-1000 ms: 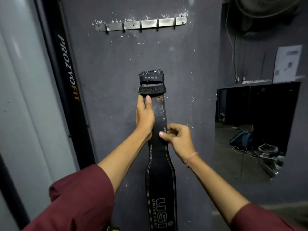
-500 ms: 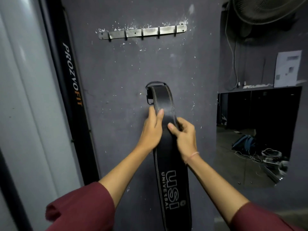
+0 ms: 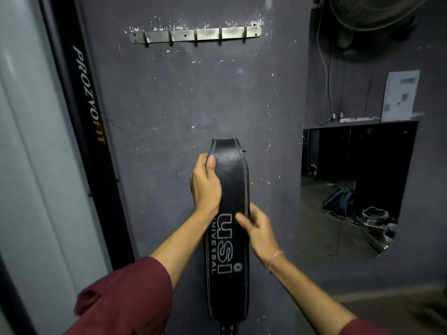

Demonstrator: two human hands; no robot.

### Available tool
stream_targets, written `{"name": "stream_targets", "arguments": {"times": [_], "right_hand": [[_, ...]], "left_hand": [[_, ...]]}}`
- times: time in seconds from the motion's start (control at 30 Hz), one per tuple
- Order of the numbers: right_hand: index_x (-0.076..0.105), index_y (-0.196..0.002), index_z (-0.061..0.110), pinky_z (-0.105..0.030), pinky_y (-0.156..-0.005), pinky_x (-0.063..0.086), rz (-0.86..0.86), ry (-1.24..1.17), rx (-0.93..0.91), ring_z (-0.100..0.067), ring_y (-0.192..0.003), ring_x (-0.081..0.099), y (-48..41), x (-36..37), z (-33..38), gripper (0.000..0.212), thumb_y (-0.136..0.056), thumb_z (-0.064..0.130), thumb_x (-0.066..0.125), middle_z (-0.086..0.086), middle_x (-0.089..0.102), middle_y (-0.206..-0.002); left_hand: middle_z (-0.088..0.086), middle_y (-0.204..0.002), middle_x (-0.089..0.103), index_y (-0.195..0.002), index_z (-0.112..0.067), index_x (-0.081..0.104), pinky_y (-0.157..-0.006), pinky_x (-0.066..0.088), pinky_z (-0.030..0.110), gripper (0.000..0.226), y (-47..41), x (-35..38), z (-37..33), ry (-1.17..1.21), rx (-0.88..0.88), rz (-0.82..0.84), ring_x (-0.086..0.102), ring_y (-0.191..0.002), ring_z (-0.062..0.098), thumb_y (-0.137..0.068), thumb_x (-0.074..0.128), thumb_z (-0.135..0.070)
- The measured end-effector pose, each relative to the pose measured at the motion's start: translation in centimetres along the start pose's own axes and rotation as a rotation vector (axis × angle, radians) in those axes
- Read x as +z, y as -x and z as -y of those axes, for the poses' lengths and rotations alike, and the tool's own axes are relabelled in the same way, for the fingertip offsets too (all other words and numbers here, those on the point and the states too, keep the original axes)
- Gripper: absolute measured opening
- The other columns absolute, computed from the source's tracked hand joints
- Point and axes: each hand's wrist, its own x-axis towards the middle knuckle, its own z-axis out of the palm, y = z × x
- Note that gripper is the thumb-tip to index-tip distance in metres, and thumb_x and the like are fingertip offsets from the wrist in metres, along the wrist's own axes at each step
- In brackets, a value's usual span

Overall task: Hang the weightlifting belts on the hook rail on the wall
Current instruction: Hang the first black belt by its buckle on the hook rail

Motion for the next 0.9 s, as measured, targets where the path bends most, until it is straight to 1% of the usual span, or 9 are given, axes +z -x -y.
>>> {"name": "stream_targets", "arguments": {"times": [0.1, 0.23, 0.33, 0.5, 0.57, 0.67, 0.73, 0.8, 0.9], "right_hand": [[0.067, -0.111, 0.012, -0.028, -0.089, 0.056, 0.031, 0.024, 0.077, -0.022, -0.108, 0.070, 2.1, 0.0, -1.1, 0.023, -0.096, -0.001, 0.056, 0.000, 0.076, -0.110], [0.061, -0.097, 0.004, -0.017, -0.072, 0.051, -0.017, 0.004, -0.075, 0.001, -0.074, 0.062, -3.2, 0.5, 5.0, 0.010, -0.097, -0.003, 0.054, 0.013, 0.069, -0.076], [0.064, -0.103, 0.004, -0.033, -0.078, 0.055, -0.056, -0.067, -0.138, -0.014, -0.084, 0.064, -5.9, 1.2, 7.6, 0.012, -0.095, -0.001, 0.055, -0.005, 0.070, -0.089], [0.063, -0.119, 0.015, -0.036, -0.096, 0.054, 0.031, -0.048, -0.010, -0.021, -0.110, 0.068, 1.2, 1.2, 1.8, 0.030, -0.091, 0.003, 0.065, -0.003, 0.074, -0.115], [0.062, -0.117, 0.018, -0.037, -0.096, 0.055, -0.015, -0.072, 0.008, -0.021, -0.109, 0.069, 2.3, 1.2, 0.8, 0.033, -0.090, -0.001, 0.065, -0.003, 0.073, -0.113], [0.060, -0.117, 0.008, -0.029, -0.092, 0.055, -0.081, -0.151, -0.024, -0.013, -0.103, 0.068, 1.0, 1.8, 2.4, 0.035, -0.088, -0.011, 0.061, -0.004, 0.073, -0.112], [0.060, -0.116, 0.004, -0.026, -0.091, 0.055, -0.105, -0.161, -0.065, -0.011, -0.100, 0.068, 0.0, 2.3, 3.7, 0.035, -0.087, -0.014, 0.060, -0.003, 0.073, -0.109], [0.061, -0.113, 0.002, -0.027, -0.089, 0.055, -0.131, -0.166, -0.101, -0.011, -0.096, 0.068, -0.8, 2.6, 4.8, 0.031, -0.086, -0.014, 0.061, -0.004, 0.073, -0.104], [0.062, -0.110, 0.000, -0.025, -0.084, 0.055, -0.172, -0.172, -0.150, -0.011, -0.091, 0.067, -2.7, 3.1, 7.2, 0.030, -0.084, -0.015, 0.061, -0.006, 0.071, -0.100]], "left_hand": [[-0.006, -0.063, 0.034, -0.081, -0.005, 0.045, -0.061, 0.031, 0.036, 0.033, -0.6, -0.3, -0.1, -0.026, 0.008, -0.009, 0.030, -0.059, 0.011, -0.105, 0.039, -0.026], [-0.008, -0.064, 0.033, -0.082, -0.003, 0.044, -0.060, 0.029, 0.035, 0.034, -0.9, -0.5, -0.3, -0.029, 0.004, -0.010, 0.030, -0.059, 0.009, -0.107, 0.039, -0.025], [-0.009, -0.064, 0.036, -0.081, -0.007, 0.046, -0.060, 0.031, 0.031, 0.033, -1.5, -0.4, -1.4, 0.003, -0.031, -0.028, 0.033, -0.058, 0.007, -0.107, 0.039, -0.025], [-0.011, -0.065, 0.035, -0.078, -0.012, 0.044, -0.059, 0.029, 0.024, 0.032, -2.5, -0.8, -1.9, 0.036, -0.036, -0.017, 0.034, -0.056, 0.001, -0.107, 0.038, -0.022], [-0.011, -0.066, 0.031, -0.073, -0.016, 0.039, -0.057, 0.027, 0.022, 0.035, -2.4, -0.8, -2.1, 0.057, -0.010, 0.030, 0.029, -0.055, 0.001, -0.108, 0.038, -0.021], [-0.010, -0.065, 0.030, -0.069, -0.022, 0.034, -0.056, 0.026, 0.025, 0.039, -3.5, -0.9, -3.1, -0.004, 0.006, 0.041, 0.028, -0.055, 0.004, -0.108, 0.036, -0.024], [-0.009, -0.068, 0.041, -0.084, -0.017, 0.050, -0.059, 0.029, 0.027, 0.030, -3.9, -1.3, -3.1, -0.058, 0.008, 0.054, 0.037, -0.058, 0.004, -0.108, 0.035, -0.026], [-0.008, -0.075, 0.049, -0.105, -0.009, 0.053, -0.061, 0.036, 0.030, 0.029, -2.6, -1.7, -2.7, -0.089, 0.025, 0.086, 0.045, -0.064, 0.006, -0.108, 0.033, -0.030], [0.005, -0.086, 0.060, -0.106, -0.007, 0.047, -0.066, 0.044, 0.036, 0.025, 1.4, -2.4, -0.9, -0.105, 0.067, 0.092, 0.056, -0.075, 0.020, -0.107, 0.035, -0.030]]}}
